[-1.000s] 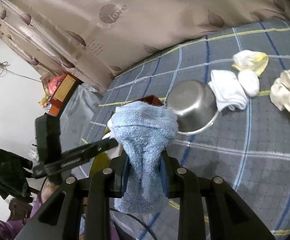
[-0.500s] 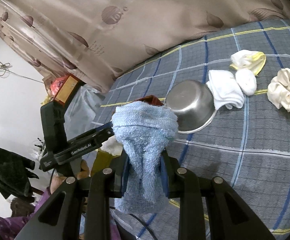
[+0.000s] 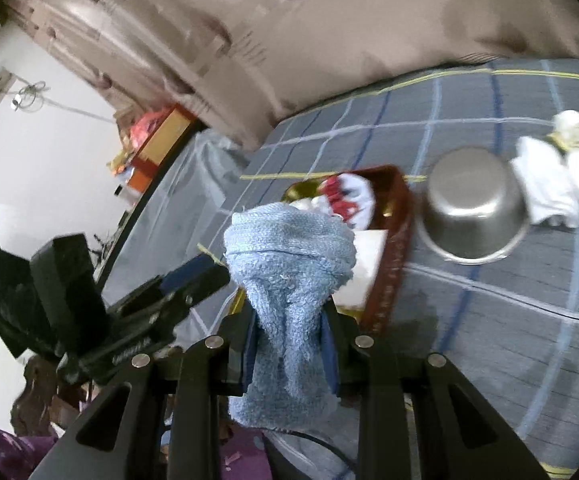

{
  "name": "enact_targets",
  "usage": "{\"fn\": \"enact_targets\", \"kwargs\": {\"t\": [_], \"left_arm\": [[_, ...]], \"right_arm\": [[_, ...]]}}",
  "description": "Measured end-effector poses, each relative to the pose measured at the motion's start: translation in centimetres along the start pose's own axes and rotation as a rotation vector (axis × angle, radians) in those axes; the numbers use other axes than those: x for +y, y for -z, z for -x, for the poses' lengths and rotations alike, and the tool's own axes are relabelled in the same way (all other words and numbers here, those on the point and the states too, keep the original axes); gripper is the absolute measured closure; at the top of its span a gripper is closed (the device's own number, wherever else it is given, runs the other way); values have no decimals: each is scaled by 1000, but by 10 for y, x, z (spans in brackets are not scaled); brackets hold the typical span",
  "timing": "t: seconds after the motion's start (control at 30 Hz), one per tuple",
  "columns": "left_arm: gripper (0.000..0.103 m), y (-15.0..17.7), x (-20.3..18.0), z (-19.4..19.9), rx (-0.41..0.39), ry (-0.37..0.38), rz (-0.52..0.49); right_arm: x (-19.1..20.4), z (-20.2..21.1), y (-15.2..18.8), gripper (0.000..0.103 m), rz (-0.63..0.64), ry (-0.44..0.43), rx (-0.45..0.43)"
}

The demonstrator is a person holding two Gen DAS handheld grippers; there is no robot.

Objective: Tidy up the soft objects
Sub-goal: 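Lower the foam block into the gold tin with the left gripper while the right gripper holds the blue towel, then lower the blue towel into the gold tin with the right gripper and release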

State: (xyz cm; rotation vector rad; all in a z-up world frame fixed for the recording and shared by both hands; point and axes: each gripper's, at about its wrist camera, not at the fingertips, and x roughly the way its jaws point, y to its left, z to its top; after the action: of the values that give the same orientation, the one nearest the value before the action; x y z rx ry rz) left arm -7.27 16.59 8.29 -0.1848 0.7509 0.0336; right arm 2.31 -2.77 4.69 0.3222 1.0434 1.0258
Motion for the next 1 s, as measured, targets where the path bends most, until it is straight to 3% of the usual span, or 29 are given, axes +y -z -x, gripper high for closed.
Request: {"fn": "enact_targets", "kwargs": {"t": [0.2, 0.37, 0.63, 1.0], "left_arm": [[49, 35, 34, 16, 10, -43, 98], [49, 50, 57, 26, -41, -69, 190], [49, 58, 64, 21, -9, -73, 179], [49, 65, 66, 12, 57, -99, 166]], "right_arm": [[15, -44, -1, 77, 6, 16, 73], [19, -87, 1, 76, -19, 69, 133], [23, -119, 6, 76, 1, 165, 155], [26, -132, 6, 75, 33, 245, 165]]}}
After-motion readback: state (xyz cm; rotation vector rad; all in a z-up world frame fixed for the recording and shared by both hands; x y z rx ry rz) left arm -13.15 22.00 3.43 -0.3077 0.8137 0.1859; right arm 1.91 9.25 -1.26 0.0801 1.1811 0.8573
